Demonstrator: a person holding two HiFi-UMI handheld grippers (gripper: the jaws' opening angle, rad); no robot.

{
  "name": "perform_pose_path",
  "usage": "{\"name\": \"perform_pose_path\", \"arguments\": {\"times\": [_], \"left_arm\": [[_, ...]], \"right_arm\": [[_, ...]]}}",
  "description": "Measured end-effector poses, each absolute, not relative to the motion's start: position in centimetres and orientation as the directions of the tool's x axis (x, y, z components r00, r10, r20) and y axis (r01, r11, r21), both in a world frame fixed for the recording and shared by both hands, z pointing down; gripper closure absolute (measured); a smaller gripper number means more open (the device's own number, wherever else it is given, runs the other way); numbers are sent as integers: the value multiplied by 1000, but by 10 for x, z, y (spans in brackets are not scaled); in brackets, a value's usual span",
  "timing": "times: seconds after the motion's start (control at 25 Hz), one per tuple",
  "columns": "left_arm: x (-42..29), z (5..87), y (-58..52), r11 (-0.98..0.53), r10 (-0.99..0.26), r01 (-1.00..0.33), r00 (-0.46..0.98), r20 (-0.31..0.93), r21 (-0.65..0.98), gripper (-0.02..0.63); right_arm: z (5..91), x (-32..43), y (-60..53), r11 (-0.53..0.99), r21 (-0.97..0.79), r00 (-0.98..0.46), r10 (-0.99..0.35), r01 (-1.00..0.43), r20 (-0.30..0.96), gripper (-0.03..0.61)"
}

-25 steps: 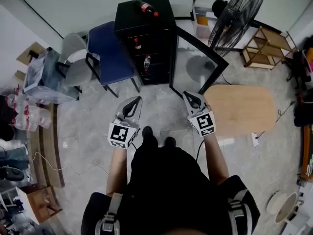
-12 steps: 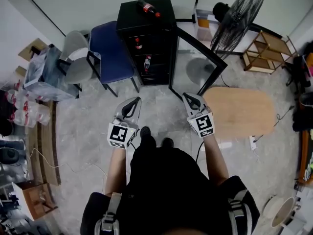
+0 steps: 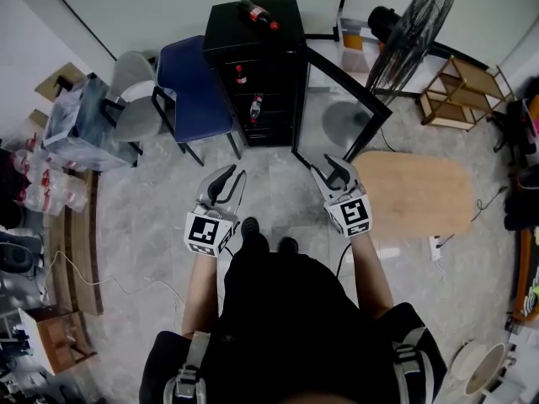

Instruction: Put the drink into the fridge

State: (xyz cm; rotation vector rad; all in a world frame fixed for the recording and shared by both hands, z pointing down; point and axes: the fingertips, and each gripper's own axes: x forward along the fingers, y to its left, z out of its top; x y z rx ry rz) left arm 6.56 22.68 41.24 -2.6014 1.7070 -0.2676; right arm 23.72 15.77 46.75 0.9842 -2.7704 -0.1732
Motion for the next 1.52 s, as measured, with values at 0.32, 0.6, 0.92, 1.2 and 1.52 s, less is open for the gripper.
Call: {"name": "perform_pose_path", "arguments": {"times": [0.32, 0.6, 0.92, 1.2, 1.52], "left_arm": [[65, 411, 231, -410, -910, -906, 399, 115, -107, 437], [58, 410, 220, -408, -911, -906, 396, 118, -110, 430], [41, 411, 202, -407, -911, -907, 394, 121, -111, 422], [24, 414, 180, -406, -911, -908, 393, 128, -104, 419], [0, 414, 142, -419, -905, -903, 407, 125, -95, 419]], "right_arm": [[469, 234, 159, 785, 147, -771, -619, -602, 149, 293], [472, 228, 149, 788, 141, -771, -616, -599, 164, 272], [472, 210, 130, 796, 129, -779, -605, -591, 165, 264], [474, 195, 107, 796, 128, -778, -605, -592, 168, 264], [472, 173, 73, 786, 125, -767, -618, -605, 172, 264]]}}
